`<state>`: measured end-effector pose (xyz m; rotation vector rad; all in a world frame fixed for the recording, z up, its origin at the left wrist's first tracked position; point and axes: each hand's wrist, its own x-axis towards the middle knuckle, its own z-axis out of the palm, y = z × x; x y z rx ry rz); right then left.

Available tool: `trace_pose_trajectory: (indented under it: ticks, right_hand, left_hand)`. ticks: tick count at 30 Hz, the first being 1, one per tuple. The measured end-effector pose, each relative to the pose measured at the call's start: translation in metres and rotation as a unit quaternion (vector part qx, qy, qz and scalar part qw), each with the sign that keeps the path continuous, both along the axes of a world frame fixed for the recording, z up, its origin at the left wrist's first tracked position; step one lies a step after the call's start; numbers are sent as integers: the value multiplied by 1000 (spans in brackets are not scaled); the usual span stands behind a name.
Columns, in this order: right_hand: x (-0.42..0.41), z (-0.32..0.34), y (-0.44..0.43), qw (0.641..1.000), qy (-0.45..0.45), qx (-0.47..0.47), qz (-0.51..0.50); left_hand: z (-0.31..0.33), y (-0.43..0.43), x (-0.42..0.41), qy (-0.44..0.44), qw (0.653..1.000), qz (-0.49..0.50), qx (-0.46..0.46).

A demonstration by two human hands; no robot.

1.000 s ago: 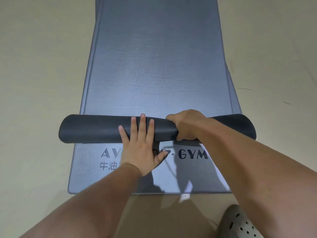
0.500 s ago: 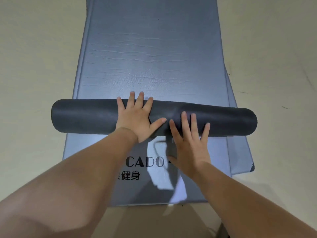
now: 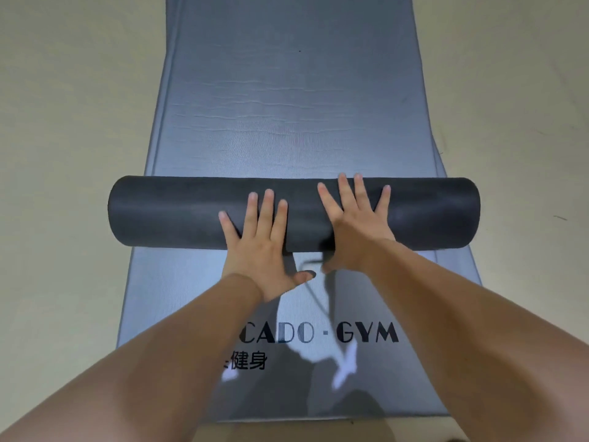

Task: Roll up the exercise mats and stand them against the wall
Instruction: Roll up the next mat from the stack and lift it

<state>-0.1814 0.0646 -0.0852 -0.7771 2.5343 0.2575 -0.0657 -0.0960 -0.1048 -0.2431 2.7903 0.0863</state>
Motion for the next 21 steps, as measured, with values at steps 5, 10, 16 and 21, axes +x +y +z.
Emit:
trace_pose_trajectory:
  ticks: [5, 10, 16, 21]
  right_hand:
    - [12, -12, 4, 992, 114, -43, 22]
    - [-10, -11, -15, 997, 79, -2, 1]
    - [-21, -2, -17, 1000, 15, 22, -1]
    - [5, 15, -14, 999, -26, 36, -15]
  left_hand:
    - [4, -18, -47, -45, 999, 0, 6]
    - [4, -27, -70, -60, 998, -3, 0]
    - [12, -29, -76, -44, 999, -1, 14]
    - [26, -23, -47, -39, 998, -6, 41]
